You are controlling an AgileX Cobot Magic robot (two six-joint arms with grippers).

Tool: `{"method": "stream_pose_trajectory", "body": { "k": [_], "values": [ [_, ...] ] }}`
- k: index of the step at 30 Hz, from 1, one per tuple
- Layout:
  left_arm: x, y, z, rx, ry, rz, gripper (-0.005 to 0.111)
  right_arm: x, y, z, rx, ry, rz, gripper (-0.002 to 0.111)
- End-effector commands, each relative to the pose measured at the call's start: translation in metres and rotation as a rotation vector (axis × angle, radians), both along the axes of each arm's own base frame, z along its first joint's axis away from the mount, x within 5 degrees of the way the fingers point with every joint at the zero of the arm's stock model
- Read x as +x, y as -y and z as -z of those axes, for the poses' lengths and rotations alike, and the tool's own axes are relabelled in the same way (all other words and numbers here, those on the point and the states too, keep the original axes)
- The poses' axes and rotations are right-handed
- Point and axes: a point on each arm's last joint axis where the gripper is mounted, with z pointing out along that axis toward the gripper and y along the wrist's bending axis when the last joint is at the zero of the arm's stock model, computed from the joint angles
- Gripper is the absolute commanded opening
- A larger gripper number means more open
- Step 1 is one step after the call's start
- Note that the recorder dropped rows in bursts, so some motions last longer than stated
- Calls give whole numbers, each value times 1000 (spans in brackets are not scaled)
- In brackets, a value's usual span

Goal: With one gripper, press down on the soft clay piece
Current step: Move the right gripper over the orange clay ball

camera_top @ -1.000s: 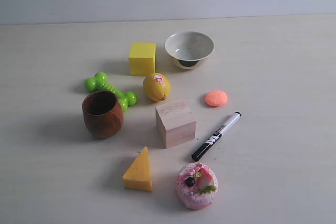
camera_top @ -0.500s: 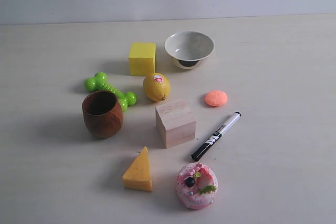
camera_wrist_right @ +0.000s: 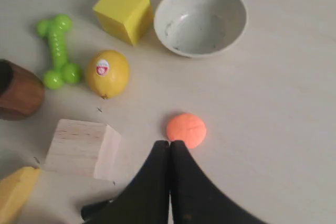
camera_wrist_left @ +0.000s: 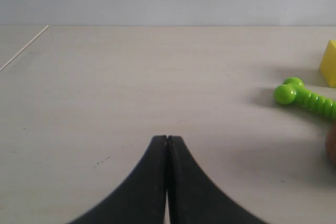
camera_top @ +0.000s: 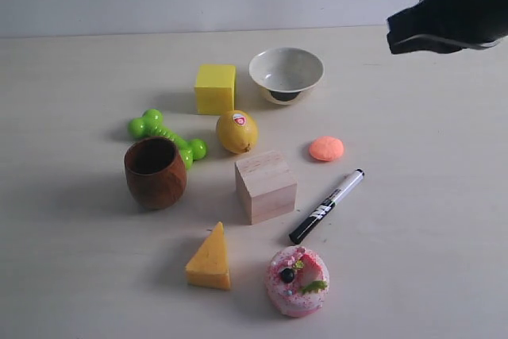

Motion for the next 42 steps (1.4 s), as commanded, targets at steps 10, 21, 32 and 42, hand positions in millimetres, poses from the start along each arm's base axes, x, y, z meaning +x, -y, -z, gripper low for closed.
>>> {"method": "stream_pose_trajectory", "body": {
  "k": [10,21,32,42],
  "values": [
    [0,0,-1,-3,15,5,0,56,-24,39,-68,-241,174,0],
    [0,0,-1,-3,15,5,0,65,-27,34,9,-152,226,0],
    [0,0,-1,-3,15,5,0,72,-31,27,127,-100,286,0],
    [0,0,-1,-3,15,5,0,83,-38,75,1,-222,187,0]
  ]
}}
